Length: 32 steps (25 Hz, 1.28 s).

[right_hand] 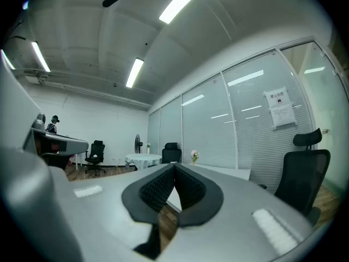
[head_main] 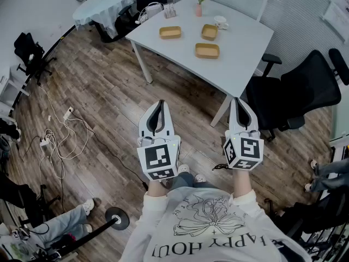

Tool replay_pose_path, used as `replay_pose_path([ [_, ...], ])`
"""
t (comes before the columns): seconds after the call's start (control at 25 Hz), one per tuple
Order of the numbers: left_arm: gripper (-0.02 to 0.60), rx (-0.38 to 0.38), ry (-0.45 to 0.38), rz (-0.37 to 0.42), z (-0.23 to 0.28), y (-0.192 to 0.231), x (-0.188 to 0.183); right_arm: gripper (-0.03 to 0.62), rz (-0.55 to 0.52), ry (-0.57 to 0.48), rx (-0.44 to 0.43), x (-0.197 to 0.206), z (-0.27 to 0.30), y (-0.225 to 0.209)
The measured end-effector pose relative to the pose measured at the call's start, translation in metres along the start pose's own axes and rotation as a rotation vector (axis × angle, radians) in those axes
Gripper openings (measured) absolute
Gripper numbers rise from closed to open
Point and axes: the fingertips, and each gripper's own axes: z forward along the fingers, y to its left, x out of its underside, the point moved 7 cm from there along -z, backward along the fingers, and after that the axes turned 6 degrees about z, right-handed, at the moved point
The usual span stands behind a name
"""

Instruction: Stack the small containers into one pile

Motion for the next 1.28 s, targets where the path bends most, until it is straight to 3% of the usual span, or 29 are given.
replay_pose_path([
  [0.76,0.006,0.011,0.016,-0.011,0.039,0.034,0.012,0.011,0.017,0.016,0.031,0.014,0.045,0.016],
  [1.28,0.006,0.026,0.087,-0.037,0.075,0.045,0.041,0.011,0.036,0.089,0.048,0.045,0.080,0.014],
])
